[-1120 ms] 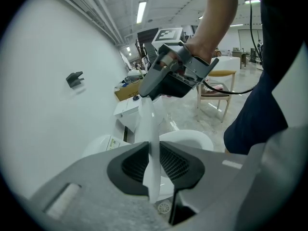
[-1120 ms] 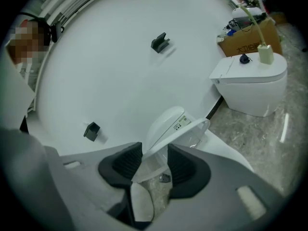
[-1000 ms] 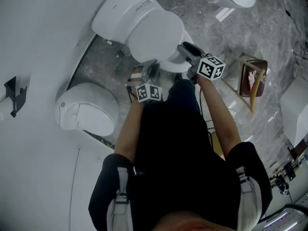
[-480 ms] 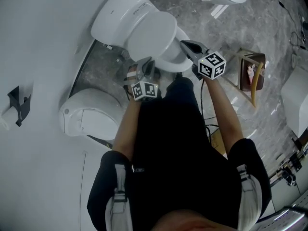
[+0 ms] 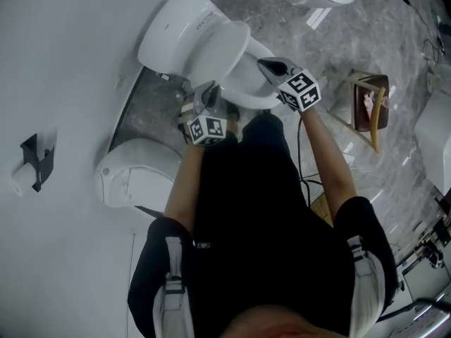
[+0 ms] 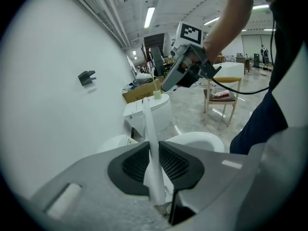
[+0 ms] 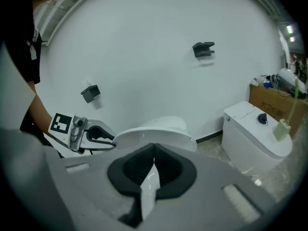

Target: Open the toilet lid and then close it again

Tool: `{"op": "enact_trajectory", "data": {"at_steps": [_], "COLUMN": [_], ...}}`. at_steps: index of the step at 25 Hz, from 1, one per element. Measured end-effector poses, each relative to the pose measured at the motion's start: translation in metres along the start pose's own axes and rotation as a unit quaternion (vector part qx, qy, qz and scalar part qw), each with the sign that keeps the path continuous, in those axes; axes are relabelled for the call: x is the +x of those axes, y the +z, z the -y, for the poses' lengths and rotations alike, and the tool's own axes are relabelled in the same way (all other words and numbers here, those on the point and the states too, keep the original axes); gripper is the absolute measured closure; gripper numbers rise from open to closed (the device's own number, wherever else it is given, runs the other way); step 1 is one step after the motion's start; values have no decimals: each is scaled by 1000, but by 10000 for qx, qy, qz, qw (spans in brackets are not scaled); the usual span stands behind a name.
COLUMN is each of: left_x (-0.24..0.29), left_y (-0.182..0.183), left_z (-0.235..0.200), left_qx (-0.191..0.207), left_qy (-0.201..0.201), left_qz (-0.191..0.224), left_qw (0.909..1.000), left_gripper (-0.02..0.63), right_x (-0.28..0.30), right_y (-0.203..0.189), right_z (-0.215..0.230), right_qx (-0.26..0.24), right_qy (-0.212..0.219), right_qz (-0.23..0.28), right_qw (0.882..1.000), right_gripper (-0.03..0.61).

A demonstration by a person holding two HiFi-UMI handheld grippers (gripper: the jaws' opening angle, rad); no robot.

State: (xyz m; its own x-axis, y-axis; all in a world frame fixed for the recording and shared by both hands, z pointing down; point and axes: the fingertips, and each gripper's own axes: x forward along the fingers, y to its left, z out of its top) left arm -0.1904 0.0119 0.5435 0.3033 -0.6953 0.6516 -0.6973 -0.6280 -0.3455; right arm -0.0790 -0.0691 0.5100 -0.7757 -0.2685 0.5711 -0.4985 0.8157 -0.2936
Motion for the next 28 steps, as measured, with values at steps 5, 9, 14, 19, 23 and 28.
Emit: {"op": "enact_trajectory", "data": {"at_steps": [5, 9, 14, 19, 23, 28], "left_x": [-1, 0, -1, 2, 6, 9], "left_y": [-7, -12, -24, -34, -42, -52], "left_z": [-30, -52, -78, -102, -121, -139], "left_qx": [-366, -462, -672, -995, -1355, -1690], "left_qy": [69, 191, 344, 531, 638, 772], "left_qz": [-126, -168, -211, -249, -265, -281], "left_qw": [9992, 9986, 9969, 9933, 9884, 9822], "left_gripper": [548, 548, 552, 557, 562, 566], "right_x": [3, 4, 11, 13, 17, 24], "right_y": [12, 18, 21, 25, 25, 25], "right_z": [0, -6, -13, -13, -12, -13], "right_qx": [162, 139, 95, 112, 109, 130], "right_qy": [-159, -178, -180, -194, -159, -143], "right_qz": [136, 137, 34, 4, -46, -101], "right_qw": [9997, 9997, 9998, 9997, 9998, 9998], "right_gripper": [575, 575, 575, 575, 575, 575]}}
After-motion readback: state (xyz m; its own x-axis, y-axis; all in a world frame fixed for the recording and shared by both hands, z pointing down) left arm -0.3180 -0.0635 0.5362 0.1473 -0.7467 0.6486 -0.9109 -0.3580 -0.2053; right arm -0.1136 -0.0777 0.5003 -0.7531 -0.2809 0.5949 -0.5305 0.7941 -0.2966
